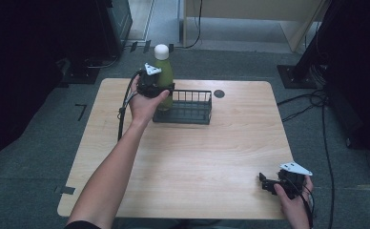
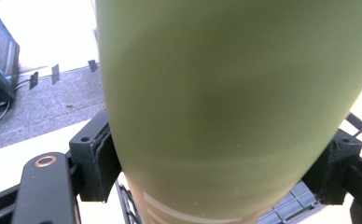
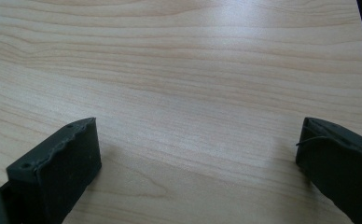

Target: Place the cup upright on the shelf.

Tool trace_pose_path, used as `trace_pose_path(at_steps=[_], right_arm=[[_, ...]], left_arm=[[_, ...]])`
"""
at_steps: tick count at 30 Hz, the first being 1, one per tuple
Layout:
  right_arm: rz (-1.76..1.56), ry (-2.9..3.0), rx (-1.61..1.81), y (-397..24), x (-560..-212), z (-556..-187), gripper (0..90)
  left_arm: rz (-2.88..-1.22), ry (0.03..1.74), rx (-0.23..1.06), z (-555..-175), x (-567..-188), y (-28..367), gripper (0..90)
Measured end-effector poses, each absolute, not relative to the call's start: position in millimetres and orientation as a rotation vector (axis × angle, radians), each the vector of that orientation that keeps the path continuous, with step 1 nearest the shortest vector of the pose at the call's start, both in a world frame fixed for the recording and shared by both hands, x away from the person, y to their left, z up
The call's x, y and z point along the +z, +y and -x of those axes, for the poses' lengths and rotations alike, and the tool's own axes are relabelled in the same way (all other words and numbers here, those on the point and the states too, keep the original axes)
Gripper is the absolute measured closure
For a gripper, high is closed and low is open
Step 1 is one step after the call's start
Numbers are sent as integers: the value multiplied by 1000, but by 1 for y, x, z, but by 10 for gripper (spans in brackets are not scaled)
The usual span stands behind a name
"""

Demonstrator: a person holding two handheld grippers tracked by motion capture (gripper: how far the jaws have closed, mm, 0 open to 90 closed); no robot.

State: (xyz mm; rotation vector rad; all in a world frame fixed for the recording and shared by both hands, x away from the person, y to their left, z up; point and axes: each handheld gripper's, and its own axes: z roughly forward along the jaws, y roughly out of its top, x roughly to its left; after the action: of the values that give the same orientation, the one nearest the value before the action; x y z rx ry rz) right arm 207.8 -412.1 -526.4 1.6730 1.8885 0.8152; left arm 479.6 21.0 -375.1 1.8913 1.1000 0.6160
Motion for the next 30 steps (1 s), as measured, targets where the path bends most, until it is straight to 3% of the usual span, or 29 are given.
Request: trace_pose_path(at_steps=[30], right_arm=[[-1672,1889,814,-412,-526,-208,0]], left_arm=[[-1895,1110,595,-479,-387,27,188]])
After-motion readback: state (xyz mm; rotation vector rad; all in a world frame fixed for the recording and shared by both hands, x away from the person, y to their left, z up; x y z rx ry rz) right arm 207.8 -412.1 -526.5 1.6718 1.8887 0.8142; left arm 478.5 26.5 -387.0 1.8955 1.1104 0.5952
